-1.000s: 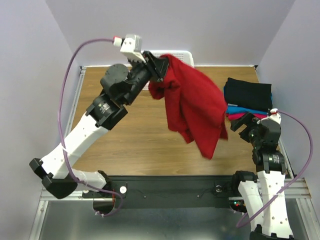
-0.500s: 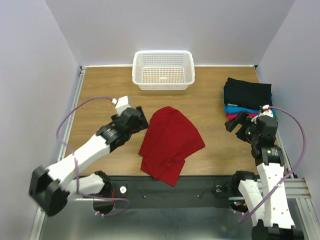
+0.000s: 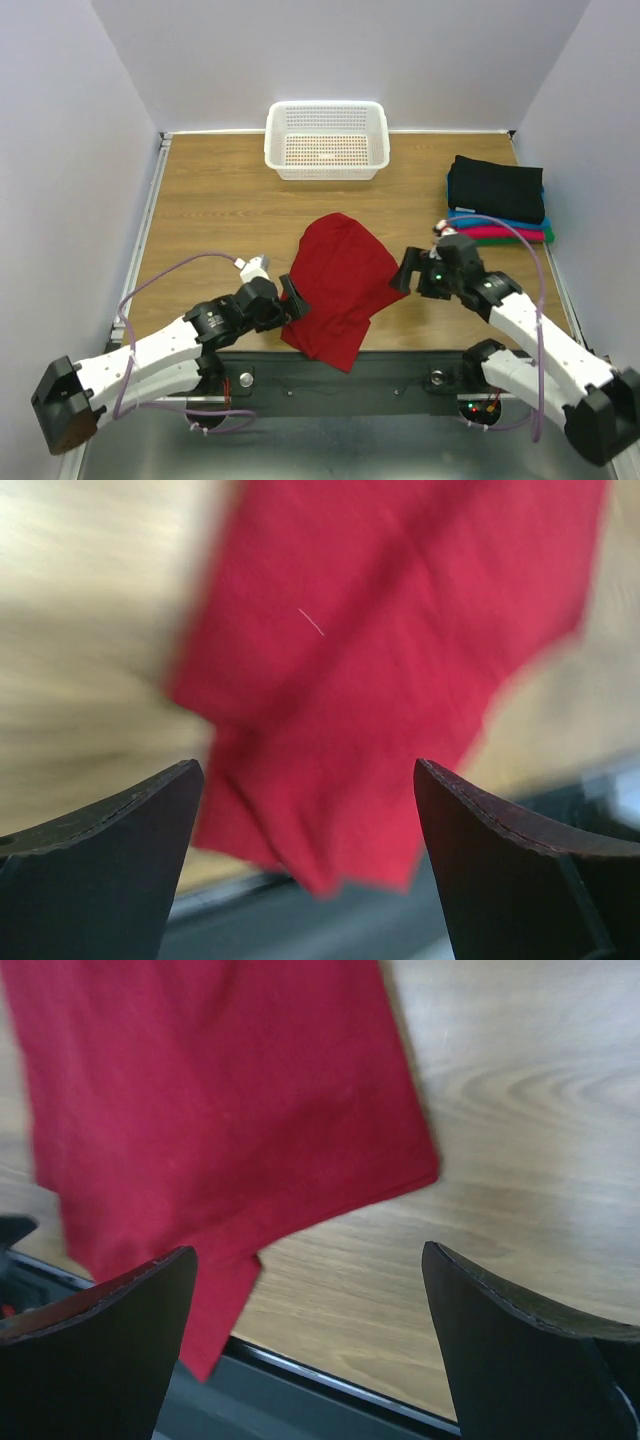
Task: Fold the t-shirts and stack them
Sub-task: Move the tshirt to the center of the board, then flatten the tshirt out
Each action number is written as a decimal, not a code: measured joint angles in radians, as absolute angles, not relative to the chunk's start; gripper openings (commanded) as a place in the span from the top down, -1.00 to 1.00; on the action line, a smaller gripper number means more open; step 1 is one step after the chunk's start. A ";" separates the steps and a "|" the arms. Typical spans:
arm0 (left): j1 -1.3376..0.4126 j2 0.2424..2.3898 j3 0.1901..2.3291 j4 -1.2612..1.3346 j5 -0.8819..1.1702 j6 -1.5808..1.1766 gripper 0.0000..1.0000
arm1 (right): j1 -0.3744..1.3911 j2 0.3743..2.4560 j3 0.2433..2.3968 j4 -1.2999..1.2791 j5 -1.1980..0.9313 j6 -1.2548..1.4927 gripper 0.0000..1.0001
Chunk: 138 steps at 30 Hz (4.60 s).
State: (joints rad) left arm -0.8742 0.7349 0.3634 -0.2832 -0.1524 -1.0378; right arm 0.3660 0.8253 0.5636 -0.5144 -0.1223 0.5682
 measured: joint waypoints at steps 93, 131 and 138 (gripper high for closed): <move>-1.389 1.189 0.699 -0.505 -0.355 -1.404 0.97 | 0.517 1.270 0.500 -0.098 0.035 0.710 0.36; -1.377 0.859 1.436 -0.783 -0.791 -0.945 1.00 | 0.527 0.910 1.567 -0.577 0.162 0.485 0.99; -1.377 0.846 1.626 -0.663 -0.702 -0.729 1.00 | 0.527 0.954 1.777 -0.603 0.041 0.475 0.99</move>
State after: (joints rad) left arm -1.3773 0.8459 1.6257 -0.6628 -0.7017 -0.7292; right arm 0.5274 0.9543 1.7767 -0.6025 0.0414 0.4747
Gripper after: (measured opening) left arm 0.062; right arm 0.045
